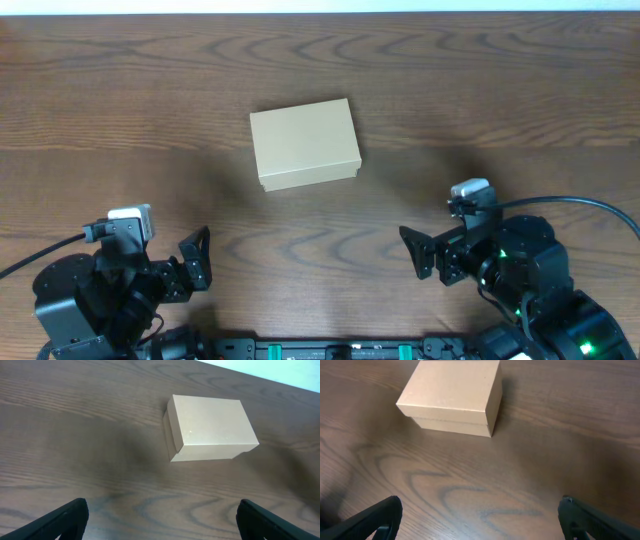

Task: Pack container

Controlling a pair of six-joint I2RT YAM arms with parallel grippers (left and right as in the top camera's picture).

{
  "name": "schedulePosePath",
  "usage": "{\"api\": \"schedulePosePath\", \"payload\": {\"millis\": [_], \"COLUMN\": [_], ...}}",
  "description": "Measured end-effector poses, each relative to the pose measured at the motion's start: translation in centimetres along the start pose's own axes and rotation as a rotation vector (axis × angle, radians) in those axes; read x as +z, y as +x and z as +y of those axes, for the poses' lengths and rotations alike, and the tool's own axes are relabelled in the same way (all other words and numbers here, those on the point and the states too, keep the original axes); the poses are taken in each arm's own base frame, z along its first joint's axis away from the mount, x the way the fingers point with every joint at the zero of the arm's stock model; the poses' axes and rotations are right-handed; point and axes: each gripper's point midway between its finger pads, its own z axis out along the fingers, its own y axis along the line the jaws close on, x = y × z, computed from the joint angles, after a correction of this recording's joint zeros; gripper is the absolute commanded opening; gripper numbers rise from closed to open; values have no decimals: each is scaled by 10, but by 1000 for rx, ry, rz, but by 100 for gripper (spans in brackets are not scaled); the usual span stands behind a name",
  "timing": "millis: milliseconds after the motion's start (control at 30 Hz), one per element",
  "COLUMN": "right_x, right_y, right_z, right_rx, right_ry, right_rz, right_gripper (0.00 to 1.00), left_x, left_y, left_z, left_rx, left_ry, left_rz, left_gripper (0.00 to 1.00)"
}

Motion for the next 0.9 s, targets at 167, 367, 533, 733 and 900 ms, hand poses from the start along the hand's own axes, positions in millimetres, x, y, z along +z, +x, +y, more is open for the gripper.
{"api": "schedulePosePath", "payload": {"millis": [167,367,533,733,900], "right_x": [0,0,0,0,1], "right_y": [0,0,0,1,2], "right_z": [0,0,-1,-1,-1], "right_rx": [0,0,1,1,1], "right_ry": [2,2,3,4,4], "right_rz": [0,0,1,2,5], "right_gripper": [99,99,99,99,99], "left_x": [0,4,35,60,82], "left_y": [0,7,18,45,79], "left_z": [0,12,26,20,21], "left_rx": [0,30,120,314,445], "left_ry": [0,-60,-70,-8,30], "left_rz": [1,23,12,-89,-69], "left_gripper": [95,96,95,95,95]}}
